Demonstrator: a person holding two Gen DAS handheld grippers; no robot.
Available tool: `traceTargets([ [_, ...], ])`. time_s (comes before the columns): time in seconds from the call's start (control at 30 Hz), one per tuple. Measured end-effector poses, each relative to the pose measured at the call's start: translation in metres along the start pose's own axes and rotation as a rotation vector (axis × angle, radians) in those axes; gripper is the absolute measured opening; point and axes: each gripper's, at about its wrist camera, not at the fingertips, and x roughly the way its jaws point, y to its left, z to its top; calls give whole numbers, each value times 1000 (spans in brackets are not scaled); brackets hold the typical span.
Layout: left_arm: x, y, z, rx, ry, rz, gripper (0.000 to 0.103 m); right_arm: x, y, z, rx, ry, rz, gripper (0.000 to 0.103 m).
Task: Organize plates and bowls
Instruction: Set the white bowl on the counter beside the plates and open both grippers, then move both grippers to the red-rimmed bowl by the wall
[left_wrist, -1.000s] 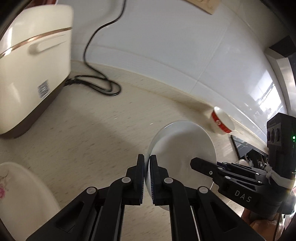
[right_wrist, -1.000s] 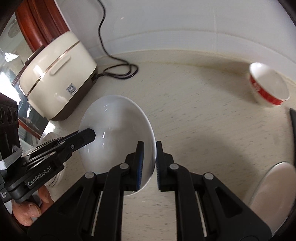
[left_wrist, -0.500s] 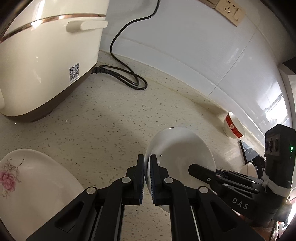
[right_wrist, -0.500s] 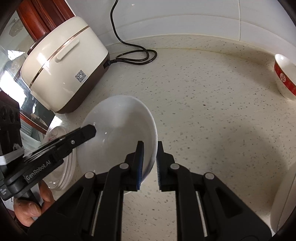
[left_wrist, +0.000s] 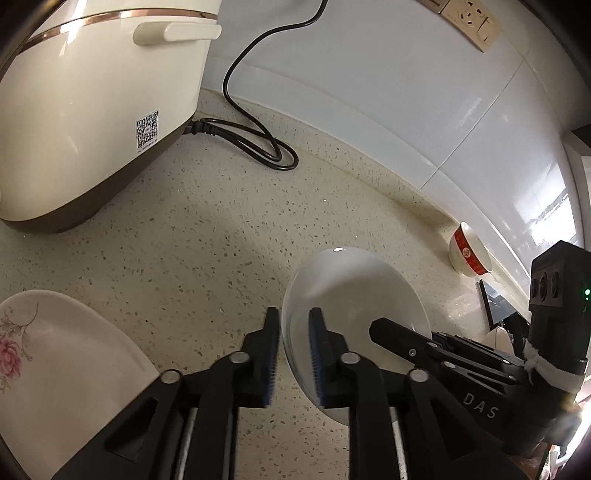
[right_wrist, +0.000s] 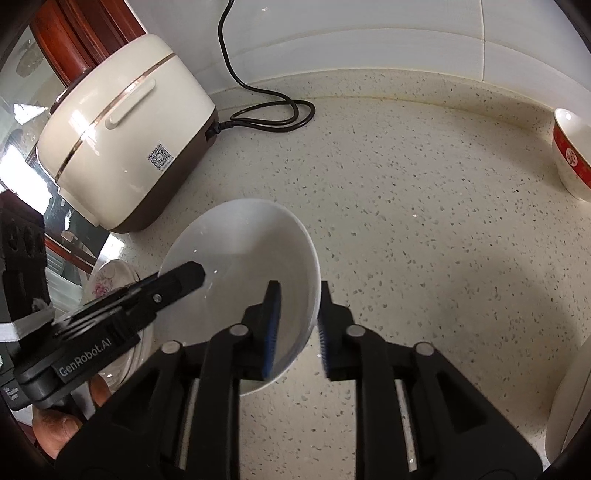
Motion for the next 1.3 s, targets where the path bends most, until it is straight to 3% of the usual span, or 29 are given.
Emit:
traceTargets([
  [0.03, 0, 0, 0, -1, -4, 3, 33, -1, 0, 0, 0, -5, 0, 37],
  [0.1, -1, 0, 0, -3, -12, 15, 43, -6, 1, 2, -6, -23, -2, 58],
  [0.17, -6, -1, 0, 2, -26, 26, 45, -11, 1, 3, -16, -39, -16, 64],
  [0.33, -23, -5, 3, -5, -88, 31, 46, -33, -2, 7, -6, -90, -26, 67],
  [0.4, -32, -11, 6, -6, -118, 20, 46, -47, -3, 9, -5, -123, -34, 72],
  [0.63, -51, -50, 9, 52, -190, -41, 51, -101, -20, 8, 9, -212, -74, 75],
  [1.07, -36, -140, 4, 212, -143, -150, 52, -177, -100, -4, 144, -295, -188, 79],
  [1.3, -17, -171, 11, 225, -114, -198, 52, -208, -149, 1, 212, -319, -265, 82],
])
